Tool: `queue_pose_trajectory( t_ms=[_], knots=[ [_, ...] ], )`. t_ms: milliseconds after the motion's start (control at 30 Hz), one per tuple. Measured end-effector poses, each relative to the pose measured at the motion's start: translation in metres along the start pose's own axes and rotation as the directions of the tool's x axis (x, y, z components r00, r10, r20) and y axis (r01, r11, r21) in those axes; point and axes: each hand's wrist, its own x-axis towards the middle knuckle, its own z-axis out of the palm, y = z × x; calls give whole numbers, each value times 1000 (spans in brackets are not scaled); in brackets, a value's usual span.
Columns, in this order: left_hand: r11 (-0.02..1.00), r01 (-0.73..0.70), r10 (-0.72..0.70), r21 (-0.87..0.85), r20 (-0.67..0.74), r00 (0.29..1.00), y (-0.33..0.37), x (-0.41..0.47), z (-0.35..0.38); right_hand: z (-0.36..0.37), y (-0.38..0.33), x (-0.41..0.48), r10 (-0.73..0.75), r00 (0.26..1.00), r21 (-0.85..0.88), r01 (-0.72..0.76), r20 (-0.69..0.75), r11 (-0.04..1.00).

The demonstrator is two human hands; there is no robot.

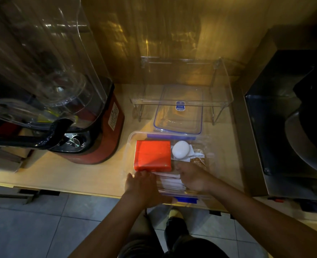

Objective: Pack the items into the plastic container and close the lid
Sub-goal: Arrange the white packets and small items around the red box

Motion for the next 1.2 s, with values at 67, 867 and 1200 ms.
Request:
queue_pose_trajectory(
  t_ms=[67,867,1200],
  knots=[
    [1000,-10,11,2,-27,1000,-4,-1,2,4,-6,0,-56,998,-13,57,21,998],
    [994,-109,98,-26,-261,960,-9,2,22,12,-13,0,-73,997,22,74,-31,997],
    [989,-120,94,-87,-256,962,-9,0,24,-1,2,-6,113,993,-173,-106,33,979]
  ],
)
